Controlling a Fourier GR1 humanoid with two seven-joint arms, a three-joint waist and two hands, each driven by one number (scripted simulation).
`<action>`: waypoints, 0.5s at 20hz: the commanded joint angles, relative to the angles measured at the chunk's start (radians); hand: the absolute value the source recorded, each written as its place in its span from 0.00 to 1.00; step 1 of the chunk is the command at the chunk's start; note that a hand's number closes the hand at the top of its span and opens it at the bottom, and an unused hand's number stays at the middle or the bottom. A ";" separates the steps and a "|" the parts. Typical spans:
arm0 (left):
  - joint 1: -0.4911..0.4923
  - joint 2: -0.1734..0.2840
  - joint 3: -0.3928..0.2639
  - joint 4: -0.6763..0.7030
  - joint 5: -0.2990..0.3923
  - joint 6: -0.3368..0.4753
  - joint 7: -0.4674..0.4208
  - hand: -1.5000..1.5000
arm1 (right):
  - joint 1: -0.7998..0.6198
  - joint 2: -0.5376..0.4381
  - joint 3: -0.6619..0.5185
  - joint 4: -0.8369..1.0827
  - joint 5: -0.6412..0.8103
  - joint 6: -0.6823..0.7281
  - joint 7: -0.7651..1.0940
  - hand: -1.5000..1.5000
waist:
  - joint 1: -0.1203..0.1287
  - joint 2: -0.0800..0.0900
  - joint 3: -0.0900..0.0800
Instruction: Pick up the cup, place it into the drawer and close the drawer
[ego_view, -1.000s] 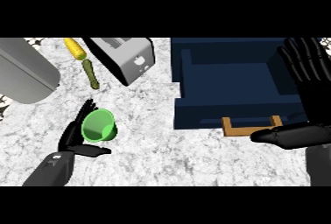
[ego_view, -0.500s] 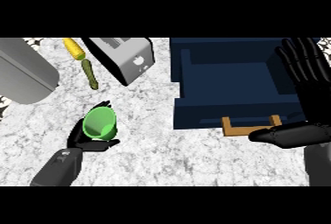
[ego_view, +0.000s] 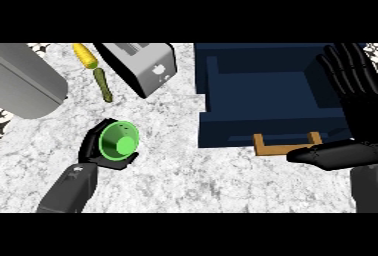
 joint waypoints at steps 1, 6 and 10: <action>-0.010 -0.002 0.049 -0.014 0.044 -0.030 -0.149 1.00 | -0.008 0.033 0.024 -0.014 0.016 -0.034 0.023 0.00 | 0.008 -0.003 0.001; 0.035 -0.019 0.172 -0.036 0.143 0.143 -0.162 1.00 | 0.023 0.002 -0.020 -0.027 -0.022 -0.006 0.017 0.00 | 0.013 -0.006 0.002; 0.001 -0.050 0.128 -0.087 0.132 -0.005 -0.169 1.00 | 0.006 -0.016 -0.020 -0.034 -0.026 0.001 0.049 0.00 | 0.023 -0.012 0.003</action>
